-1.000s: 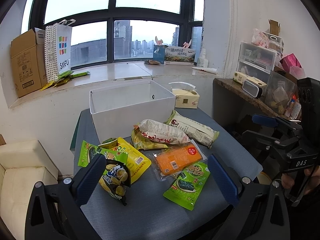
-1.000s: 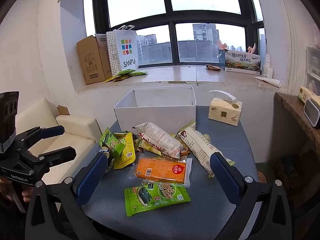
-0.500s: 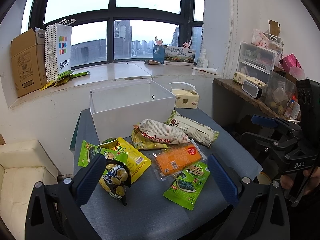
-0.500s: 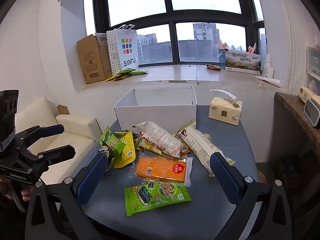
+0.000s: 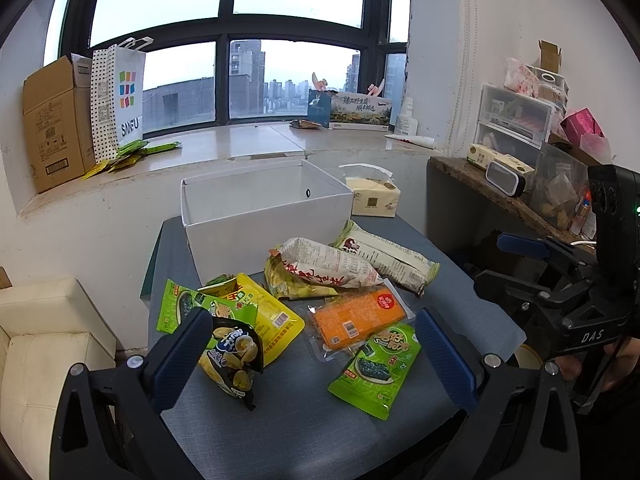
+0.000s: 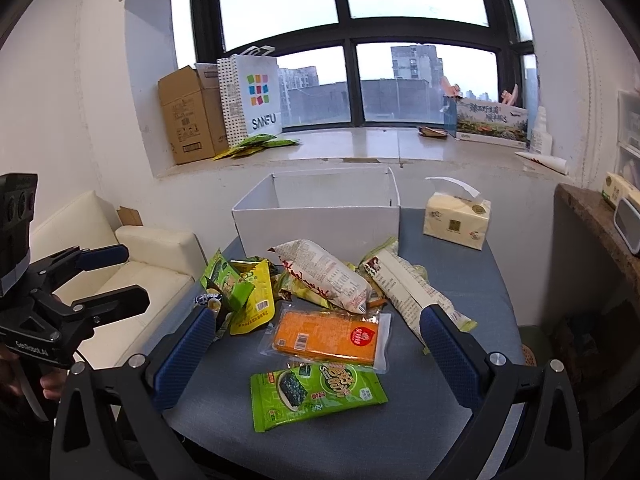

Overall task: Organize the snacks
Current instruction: 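Grasp the white printed snack bag with the right tool while the left tool grasps the black chip bag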

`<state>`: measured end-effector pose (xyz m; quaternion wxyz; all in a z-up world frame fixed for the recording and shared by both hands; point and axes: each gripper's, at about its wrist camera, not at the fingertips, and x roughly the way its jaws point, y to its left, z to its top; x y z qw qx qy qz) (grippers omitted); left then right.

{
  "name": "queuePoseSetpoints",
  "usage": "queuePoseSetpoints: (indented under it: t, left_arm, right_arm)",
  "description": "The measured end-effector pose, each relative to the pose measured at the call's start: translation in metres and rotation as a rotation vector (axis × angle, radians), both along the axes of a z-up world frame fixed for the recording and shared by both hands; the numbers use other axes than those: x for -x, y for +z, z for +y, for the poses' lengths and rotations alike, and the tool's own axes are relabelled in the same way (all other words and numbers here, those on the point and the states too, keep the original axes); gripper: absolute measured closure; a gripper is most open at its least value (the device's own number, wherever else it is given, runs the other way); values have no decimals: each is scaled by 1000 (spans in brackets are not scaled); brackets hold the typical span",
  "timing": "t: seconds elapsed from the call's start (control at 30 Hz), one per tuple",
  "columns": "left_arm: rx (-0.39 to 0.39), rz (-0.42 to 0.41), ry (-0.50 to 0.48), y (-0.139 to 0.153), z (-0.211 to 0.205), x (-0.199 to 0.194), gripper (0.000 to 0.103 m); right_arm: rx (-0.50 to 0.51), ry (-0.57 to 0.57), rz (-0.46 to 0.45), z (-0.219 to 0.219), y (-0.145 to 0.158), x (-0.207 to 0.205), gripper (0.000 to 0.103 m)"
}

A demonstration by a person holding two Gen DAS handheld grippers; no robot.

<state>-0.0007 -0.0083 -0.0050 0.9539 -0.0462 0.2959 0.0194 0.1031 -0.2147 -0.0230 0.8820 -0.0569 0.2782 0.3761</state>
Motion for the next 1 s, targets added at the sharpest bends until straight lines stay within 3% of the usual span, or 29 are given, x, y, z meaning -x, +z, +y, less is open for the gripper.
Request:
queuePoseSetpoints:
  t: [0.2,0.43,0.73,0.8,0.83,0.87,0.93,1.0]
  left_arm:
    - [18,-5,15,-6,9,3,0]
    - [39,-10,36,-11,20,8,0]
    - [6,8,49,-20,30,17,0]
    - [7,12,43,-23,31,18,0]
    - [8,19,42,-24,31,18,0]
    - [7,22,42,-25,32,18,0]
    - [3,22,38,-26,32,20,0]
    - [9,21,27,-28,32,21,0]
  right_arm:
    - [75,51,-38,25,-11,-22,0]
    - [196,172,-35,86,-43,-65,0]
    - [411,171,13,149,-100,-124,1]
    - [414,176,38,150,-107,-131,17]
    - [417,185,67,152,-113,-136,37]
    - [433,163,61,152,-115,-139,47]
    - [395,176,57,145,-108,-138,63]
    - [307,170,97,129,-94,-140,65]
